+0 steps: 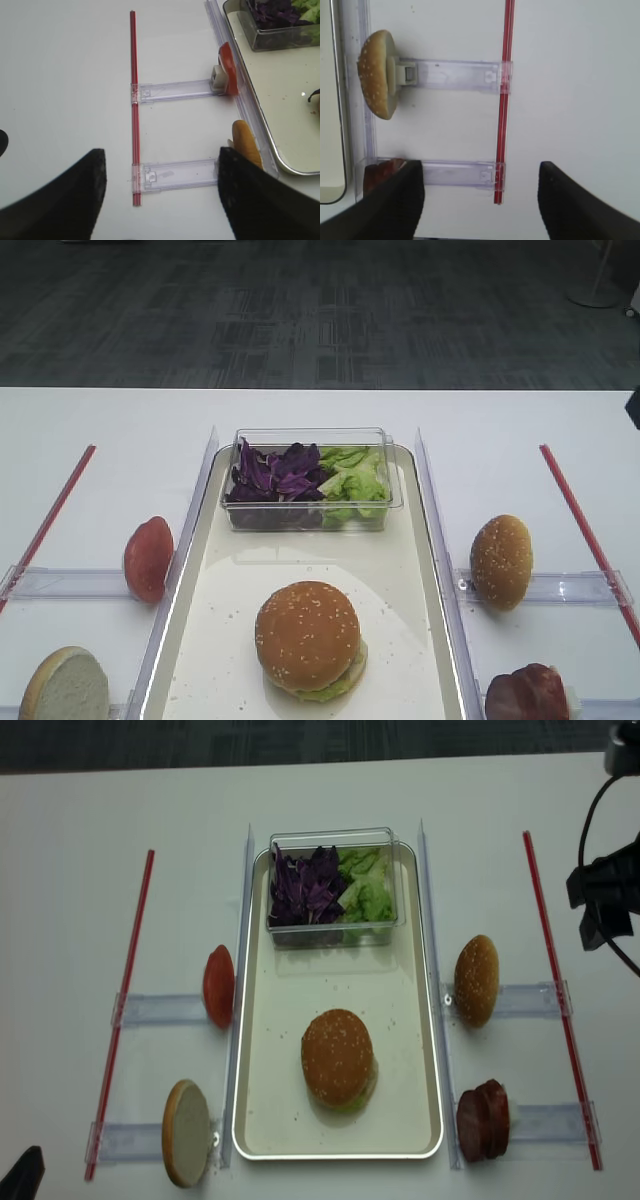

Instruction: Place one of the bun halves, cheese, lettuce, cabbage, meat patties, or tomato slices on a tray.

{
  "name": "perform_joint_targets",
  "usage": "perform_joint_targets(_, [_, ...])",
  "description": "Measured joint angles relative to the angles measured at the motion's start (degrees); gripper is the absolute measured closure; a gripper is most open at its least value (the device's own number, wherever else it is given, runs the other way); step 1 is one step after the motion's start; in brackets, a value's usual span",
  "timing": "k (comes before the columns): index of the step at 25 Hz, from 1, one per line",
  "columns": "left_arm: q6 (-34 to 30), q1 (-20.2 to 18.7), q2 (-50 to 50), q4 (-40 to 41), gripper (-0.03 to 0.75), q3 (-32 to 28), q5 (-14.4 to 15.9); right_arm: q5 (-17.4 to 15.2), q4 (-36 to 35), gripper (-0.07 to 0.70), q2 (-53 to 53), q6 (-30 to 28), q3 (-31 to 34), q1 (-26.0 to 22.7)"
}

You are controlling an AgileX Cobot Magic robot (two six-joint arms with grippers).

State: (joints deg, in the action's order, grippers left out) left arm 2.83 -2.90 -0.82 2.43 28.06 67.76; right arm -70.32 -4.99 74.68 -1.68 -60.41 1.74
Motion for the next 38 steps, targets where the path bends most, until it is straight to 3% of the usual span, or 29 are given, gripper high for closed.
perform_joint_targets(9, [0.0,0.0,0.0,0.0,0.275,0.0,0.0,1.4,0.0,0.122,-14.6,0.0,13.6,0.0])
perform_joint_targets(18, [0.0,0.0,0.0,0.0,0.275,0.0,0.0,3.4,0.0,0.122,-28.9,-0.1,22.6,0.0])
perform_joint_targets(32, [0.0,0.0,0.0,0.0,0.275,0.0,0.0,5.9,-0.8,0.122,-44.2,-0.1,32.2,0.0])
perform_joint_targets(38, [0.0,0.0,0.0,0.0,0.275,0.0,0.0,6.8,-0.9,0.122,-47.5,-0.1,33.0,0.0])
